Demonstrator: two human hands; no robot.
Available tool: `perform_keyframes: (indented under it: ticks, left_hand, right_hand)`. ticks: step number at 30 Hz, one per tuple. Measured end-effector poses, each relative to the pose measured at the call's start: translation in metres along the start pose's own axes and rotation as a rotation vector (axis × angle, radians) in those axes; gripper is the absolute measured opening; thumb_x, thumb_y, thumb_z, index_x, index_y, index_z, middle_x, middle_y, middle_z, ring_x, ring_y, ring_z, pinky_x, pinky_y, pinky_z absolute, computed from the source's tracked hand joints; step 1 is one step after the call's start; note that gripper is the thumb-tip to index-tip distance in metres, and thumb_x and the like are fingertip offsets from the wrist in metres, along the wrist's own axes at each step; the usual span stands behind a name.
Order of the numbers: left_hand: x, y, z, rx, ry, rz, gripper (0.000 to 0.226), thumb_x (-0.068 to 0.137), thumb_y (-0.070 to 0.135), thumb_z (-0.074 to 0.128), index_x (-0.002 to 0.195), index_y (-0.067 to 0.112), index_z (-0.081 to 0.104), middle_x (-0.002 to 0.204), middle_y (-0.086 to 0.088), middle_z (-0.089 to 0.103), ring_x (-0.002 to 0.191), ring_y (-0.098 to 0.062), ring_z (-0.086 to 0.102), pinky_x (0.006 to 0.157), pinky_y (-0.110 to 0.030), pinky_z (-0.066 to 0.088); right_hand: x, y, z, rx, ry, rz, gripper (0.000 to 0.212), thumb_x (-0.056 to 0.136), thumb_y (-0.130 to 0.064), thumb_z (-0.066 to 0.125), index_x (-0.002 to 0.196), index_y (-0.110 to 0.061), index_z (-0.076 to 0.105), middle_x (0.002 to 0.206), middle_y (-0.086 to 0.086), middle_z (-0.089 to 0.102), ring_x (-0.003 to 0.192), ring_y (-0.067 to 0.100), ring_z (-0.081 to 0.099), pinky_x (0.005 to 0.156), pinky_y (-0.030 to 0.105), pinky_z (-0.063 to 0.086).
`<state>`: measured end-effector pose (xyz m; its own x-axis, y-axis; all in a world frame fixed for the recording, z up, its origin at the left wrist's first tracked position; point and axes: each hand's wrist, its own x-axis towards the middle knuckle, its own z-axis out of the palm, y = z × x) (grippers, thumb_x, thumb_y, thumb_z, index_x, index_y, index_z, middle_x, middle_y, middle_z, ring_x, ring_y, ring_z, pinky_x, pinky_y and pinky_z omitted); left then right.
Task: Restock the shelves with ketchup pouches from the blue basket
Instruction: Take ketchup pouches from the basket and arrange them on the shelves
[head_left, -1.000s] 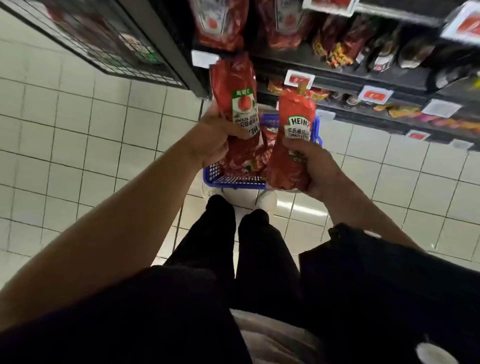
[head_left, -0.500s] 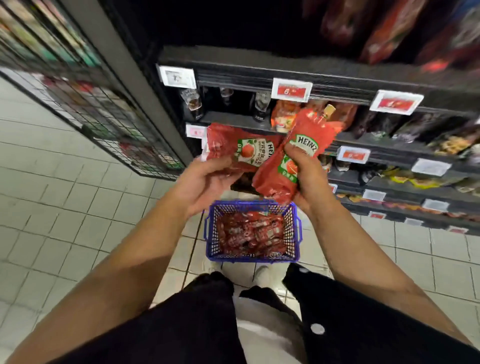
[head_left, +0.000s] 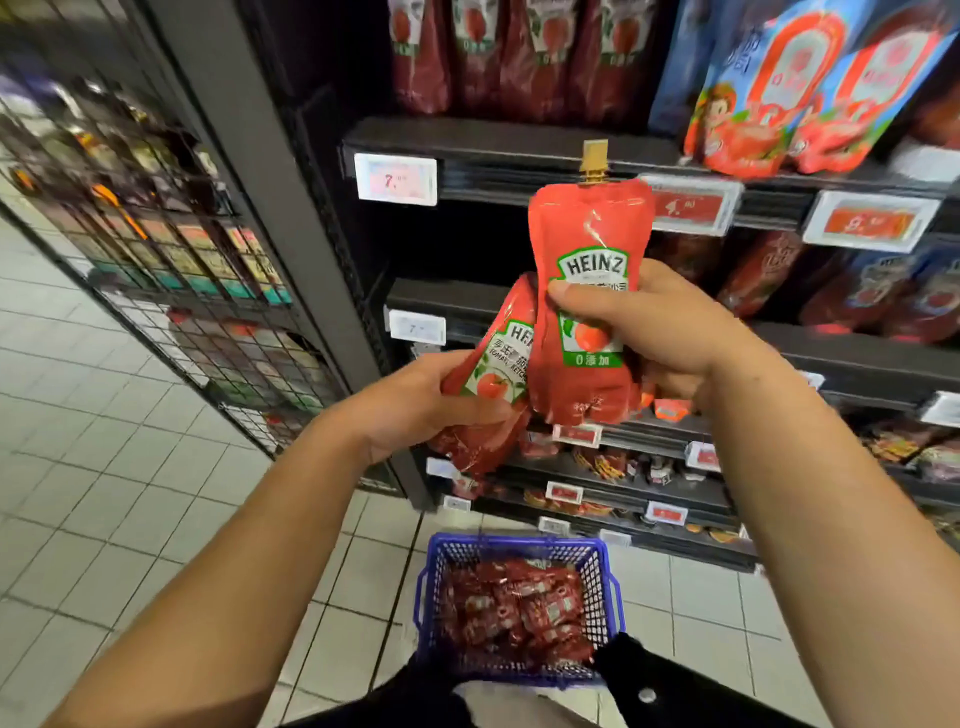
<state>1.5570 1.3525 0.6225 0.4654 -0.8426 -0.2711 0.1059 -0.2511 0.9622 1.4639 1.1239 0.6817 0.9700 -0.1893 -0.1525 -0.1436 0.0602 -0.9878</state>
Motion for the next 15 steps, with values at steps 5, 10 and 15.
perform_keyframes:
  ticks: [5,10,15]
  left_hand:
    - [0.013,0.021,-0.051,-0.164,0.093,0.200,0.033,0.080,0.022,0.081,0.112,0.026,0.072,0.104,-0.003,0.075,0.090,-0.017,0.072,0.072,-0.026,0.057]
    - [0.032,0.056,-0.100,-0.147,0.085,0.342,0.035,0.083,0.012,0.079,0.114,0.008,0.063,0.085,-0.009,0.070,0.072,-0.026,0.067,0.067,-0.039,0.053]
    - [0.047,0.081,-0.133,-0.110,0.165,0.365,0.023,0.080,0.035,0.080,0.101,0.031,0.074,0.099,-0.004,0.077,0.089,-0.021,0.075,0.072,-0.029,0.058]
  right_hand:
    - [0.015,-0.043,0.012,0.011,0.173,-0.171,0.023,0.076,-0.037,0.079,0.095,-0.023,0.079,0.102,0.007,0.078,0.091,0.022,0.076,0.071,0.033,0.061]
    - [0.045,-0.072,0.043,-0.050,0.331,-0.269,0.027,0.075,-0.038,0.076,0.090,-0.015,0.075,0.089,0.005,0.079,0.079,0.017,0.075,0.067,0.030,0.060]
    - [0.067,-0.082,0.067,-0.082,0.427,-0.318,0.029,0.074,-0.039,0.076,0.085,-0.013,0.072,0.075,-0.001,0.077,0.065,0.008,0.073,0.055,0.018,0.053]
